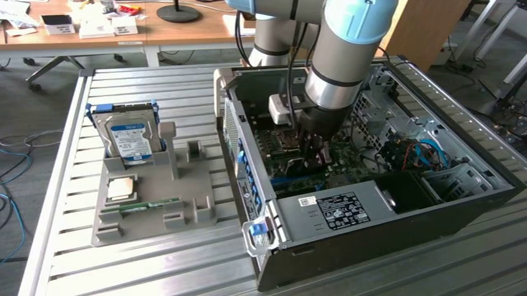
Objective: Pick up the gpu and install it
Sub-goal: 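Insert the gpu into the slot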
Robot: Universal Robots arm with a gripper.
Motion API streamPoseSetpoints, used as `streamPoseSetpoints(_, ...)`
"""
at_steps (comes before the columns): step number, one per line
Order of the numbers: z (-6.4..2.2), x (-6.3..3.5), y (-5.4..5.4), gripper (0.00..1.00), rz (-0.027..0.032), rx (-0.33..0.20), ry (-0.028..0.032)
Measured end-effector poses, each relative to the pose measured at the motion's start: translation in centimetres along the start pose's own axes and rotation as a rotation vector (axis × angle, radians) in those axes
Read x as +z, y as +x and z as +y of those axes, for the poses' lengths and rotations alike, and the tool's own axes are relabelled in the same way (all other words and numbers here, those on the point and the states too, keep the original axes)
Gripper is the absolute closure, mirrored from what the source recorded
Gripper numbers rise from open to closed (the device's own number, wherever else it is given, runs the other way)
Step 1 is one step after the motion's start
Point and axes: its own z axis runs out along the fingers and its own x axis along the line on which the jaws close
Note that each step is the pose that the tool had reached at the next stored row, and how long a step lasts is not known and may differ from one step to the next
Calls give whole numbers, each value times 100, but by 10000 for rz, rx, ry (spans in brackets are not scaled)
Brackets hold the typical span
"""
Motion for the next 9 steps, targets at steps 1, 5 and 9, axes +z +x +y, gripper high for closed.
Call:
streamPoseSetpoints(1,-6,0,-2,73,0,11,0)
streamPoseSetpoints(5,-19,1,-13,73,5,89,5)
streamPoseSetpoints(9,-20,1,-17,73,138,144,13)
